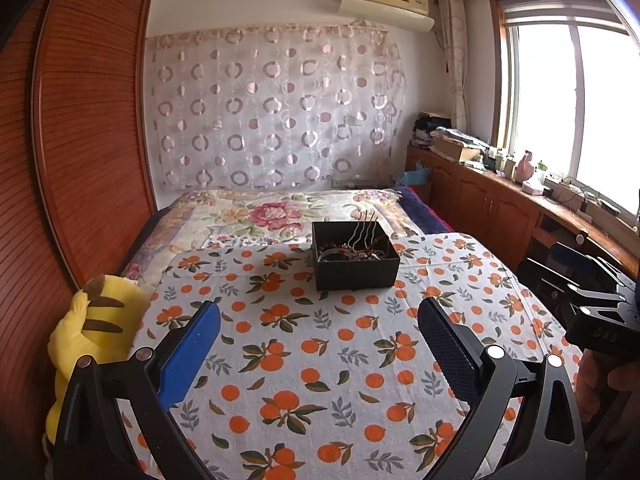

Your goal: Organize jewelry

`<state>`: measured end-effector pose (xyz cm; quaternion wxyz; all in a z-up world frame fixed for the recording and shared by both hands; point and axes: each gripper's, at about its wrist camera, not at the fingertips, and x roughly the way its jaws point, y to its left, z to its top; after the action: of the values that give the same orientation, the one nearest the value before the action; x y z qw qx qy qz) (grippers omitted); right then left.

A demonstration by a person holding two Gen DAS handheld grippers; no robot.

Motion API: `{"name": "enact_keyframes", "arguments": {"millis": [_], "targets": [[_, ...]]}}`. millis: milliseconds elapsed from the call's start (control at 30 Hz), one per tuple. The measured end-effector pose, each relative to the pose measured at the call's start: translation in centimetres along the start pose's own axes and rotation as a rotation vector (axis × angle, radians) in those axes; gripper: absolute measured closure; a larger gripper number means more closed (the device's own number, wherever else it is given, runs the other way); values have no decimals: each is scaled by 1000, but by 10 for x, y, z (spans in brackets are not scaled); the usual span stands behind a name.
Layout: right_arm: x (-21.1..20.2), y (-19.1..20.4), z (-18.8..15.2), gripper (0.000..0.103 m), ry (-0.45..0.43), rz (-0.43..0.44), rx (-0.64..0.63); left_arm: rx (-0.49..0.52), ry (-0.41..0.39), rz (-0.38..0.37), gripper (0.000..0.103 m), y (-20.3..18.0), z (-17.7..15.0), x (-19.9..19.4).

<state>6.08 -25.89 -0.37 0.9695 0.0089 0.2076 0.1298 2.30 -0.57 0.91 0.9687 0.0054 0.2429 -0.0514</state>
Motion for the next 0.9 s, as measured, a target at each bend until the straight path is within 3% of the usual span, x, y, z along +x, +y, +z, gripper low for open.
{"name": "enact_keyframes", "arguments": {"millis": [900], "targets": [[0, 0, 1, 3, 0, 2, 1, -5, -10, -5, 8, -6, 5, -2]]}}
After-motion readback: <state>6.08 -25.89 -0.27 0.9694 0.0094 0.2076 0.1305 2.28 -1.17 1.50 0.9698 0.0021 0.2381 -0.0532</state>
